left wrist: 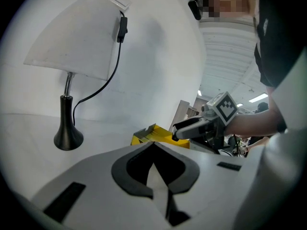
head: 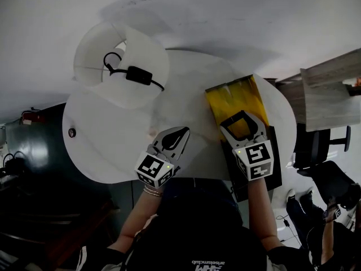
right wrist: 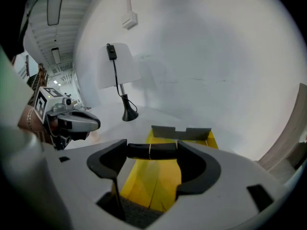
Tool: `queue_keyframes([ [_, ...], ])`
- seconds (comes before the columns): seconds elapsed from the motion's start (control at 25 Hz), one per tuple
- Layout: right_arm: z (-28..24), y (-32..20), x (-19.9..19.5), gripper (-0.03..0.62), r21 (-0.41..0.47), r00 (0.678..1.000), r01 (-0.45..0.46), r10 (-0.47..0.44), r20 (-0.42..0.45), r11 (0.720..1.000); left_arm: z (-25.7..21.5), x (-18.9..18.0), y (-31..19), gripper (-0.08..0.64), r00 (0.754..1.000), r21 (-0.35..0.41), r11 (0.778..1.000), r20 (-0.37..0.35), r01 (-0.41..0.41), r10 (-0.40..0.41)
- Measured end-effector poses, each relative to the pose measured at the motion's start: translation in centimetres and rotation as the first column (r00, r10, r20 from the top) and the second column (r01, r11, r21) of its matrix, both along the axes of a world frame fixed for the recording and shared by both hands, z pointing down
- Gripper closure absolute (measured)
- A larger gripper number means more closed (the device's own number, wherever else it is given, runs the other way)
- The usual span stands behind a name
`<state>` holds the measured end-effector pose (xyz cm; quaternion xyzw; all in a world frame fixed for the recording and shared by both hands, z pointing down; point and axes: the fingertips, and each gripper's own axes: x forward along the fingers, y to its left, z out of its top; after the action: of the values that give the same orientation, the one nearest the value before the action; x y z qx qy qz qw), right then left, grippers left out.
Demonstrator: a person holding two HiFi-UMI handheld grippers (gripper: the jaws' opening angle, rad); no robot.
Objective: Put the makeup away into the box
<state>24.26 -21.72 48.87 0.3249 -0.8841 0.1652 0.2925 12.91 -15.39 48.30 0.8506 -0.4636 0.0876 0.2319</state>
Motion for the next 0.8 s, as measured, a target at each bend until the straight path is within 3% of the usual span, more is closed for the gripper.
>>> queue_keyframes([
  [0.8,7.4,-6.3,-1.3,0.250,-0.093,0.989,0.075,-0.086,-0.119,0.993,3.8,-0.7,-3.4,0.543,0.997,-0.040,0.996,0.005,0.077,-0.077],
])
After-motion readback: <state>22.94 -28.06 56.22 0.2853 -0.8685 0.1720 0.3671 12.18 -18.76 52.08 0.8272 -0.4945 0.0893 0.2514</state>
